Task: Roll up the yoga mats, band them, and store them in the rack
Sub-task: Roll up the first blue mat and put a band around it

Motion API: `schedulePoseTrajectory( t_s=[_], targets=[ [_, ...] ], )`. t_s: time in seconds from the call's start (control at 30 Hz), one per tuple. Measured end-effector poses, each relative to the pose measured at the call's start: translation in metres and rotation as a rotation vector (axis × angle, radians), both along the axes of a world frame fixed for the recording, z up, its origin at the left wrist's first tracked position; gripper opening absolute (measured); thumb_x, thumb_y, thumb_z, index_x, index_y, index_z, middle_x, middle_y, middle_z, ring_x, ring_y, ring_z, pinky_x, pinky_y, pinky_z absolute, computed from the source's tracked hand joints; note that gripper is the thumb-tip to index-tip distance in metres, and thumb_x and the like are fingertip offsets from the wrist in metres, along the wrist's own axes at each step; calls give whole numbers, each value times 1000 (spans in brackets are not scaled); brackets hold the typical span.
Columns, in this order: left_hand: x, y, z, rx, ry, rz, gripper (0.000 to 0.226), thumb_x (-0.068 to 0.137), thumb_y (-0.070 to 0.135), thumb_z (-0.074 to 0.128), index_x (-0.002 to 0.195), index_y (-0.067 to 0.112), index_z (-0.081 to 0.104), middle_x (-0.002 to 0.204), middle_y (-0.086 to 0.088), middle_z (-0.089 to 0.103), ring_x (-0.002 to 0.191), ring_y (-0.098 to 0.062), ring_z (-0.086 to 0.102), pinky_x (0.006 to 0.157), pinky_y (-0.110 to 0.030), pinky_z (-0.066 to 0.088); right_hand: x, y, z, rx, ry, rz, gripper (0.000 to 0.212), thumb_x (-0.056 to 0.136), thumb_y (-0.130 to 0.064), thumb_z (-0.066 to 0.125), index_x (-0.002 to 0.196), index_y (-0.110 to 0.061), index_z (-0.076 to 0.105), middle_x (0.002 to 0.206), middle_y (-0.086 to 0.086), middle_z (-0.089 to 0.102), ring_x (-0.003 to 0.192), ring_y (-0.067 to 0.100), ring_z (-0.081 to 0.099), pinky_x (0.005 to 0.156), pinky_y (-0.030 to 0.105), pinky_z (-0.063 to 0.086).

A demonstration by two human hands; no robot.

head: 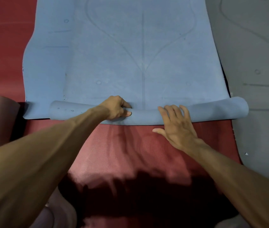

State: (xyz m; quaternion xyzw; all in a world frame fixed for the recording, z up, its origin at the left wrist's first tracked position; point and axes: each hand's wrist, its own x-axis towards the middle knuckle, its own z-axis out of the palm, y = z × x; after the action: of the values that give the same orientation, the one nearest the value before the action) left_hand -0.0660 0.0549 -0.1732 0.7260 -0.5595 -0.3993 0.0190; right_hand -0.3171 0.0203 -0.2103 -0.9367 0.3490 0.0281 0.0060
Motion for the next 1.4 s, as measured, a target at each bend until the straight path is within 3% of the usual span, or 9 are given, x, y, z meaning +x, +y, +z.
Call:
schedulePoseTrajectory(
  t_s=[0.13, 0.3, 0.43, 0.5, 0.57, 0.77, 1.03, 1.2, 1.4],
  targets=[
    [-3, -2, 0, 10, -74, 39, 23, 91, 27, 60, 108, 13, 68, 108, -8, 68, 103, -25, 59, 87, -32, 46, 11, -9, 0, -33, 57, -32, 79, 73, -69, 51, 120, -6, 57, 104, 10, 60, 93, 29, 57, 91, 48, 39],
    [-16, 27, -9, -227, -335, -59, 33, 99, 39, 41, 124, 20, 52, 117, -6, 61, 109, -28, 54, 97, -41, 35, 16, -25, 7, -55, 157, 24, 78, 75, -74, 35, 109, -8, 61, 89, 8, 58, 79, 27, 54, 76, 44, 42],
    [-16, 47, -11, -360, -465, -171, 59, 94, 54, 29, 140, 20, 42, 128, -5, 51, 117, -27, 47, 107, -44, 26, 23, -43, 20, 45, 228, 72, 80, 81, -73, 27, 124, -10, 48, 110, 8, 54, 99, 27, 51, 89, 42, 34],
    [-12, 51, -10, -347, -514, -257, 73, 87, 61, 40, 144, 16, 35, 133, -6, 48, 122, -28, 44, 109, -43, 25, 27, -51, 29, 148, 215, 83, 71, 86, -71, 34, 126, -12, 43, 114, 6, 52, 103, 26, 49, 92, 40, 31],
    [-10, 49, -7, -337, -528, -265, 70, 87, 52, 55, 142, 16, 33, 133, -4, 47, 123, -26, 43, 107, -39, 25, 28, -54, 35, 219, 199, 81, 66, 89, -68, 38, 124, -13, 43, 113, 5, 53, 101, 24, 49, 93, 39, 31],
    [-9, 53, 13, -253, -477, -265, 52, 90, 37, 59, 134, 20, 37, 122, -3, 52, 113, -24, 48, 97, -35, 30, 31, -37, 43, 346, 235, 53, 64, 90, -66, 41, 122, -11, 44, 116, 7, 56, 103, 26, 52, 93, 39, 32],
    [-20, 114, 20, -7, -310, -354, 66, 88, 42, 60, 146, 27, 31, 127, -5, 50, 118, -25, 48, 101, -35, 33, 5, 33, 43, 520, 324, 86, 58, 92, -64, 40, 119, -12, 41, 124, 9, 56, 116, 28, 53, 97, 42, 34],
    [-33, 141, 4, -123, -272, -252, 62, 87, 36, 63, 143, 27, 39, 131, -1, 38, 120, -21, 37, 103, -31, 25, -3, 56, 31, 478, 256, 57, 57, 90, -64, 44, 120, -16, 38, 125, 4, 56, 113, 26, 54, 94, 39, 36],
    [-24, 133, -5, -130, -109, -152, 62, 76, 35, 76, 134, 33, 53, 103, 7, 40, 99, -18, 33, 92, -31, 32, -8, 62, 25, 382, 171, 64, 54, 89, -64, 43, 122, -21, 42, 123, -1, 46, 118, 21, 44, 100, 37, 29]
  ],
)
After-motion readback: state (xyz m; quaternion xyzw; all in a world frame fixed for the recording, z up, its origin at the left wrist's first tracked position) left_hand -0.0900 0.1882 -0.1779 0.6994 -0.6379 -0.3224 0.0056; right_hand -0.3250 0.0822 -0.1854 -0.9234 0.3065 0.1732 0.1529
